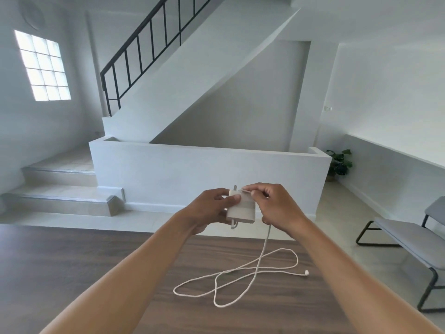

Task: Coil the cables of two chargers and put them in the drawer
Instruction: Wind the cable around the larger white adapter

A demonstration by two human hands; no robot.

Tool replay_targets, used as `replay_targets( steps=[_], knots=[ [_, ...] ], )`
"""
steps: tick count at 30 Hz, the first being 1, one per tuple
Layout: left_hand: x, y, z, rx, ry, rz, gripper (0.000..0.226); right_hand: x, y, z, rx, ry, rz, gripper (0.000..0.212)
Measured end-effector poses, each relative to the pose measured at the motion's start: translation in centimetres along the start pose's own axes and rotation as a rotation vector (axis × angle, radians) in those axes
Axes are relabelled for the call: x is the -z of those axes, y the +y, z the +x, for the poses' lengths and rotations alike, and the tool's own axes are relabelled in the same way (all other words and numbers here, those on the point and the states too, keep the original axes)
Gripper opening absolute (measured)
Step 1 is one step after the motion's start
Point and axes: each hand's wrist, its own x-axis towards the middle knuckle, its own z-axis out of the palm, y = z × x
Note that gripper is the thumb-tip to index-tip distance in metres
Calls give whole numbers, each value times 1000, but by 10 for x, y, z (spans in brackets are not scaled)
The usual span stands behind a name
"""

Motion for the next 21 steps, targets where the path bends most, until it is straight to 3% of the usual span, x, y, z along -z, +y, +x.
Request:
replay_targets(
  steps=[8, 21],
  knots=[
    [3, 2, -4, 8, 62, 11, 35, -11, 4, -9, 55, 2, -16, 30],
    [4, 3, -11, 63, 104, -222, 36, -44, 6, -29, 114, 62, 112, 39]
  ],
)
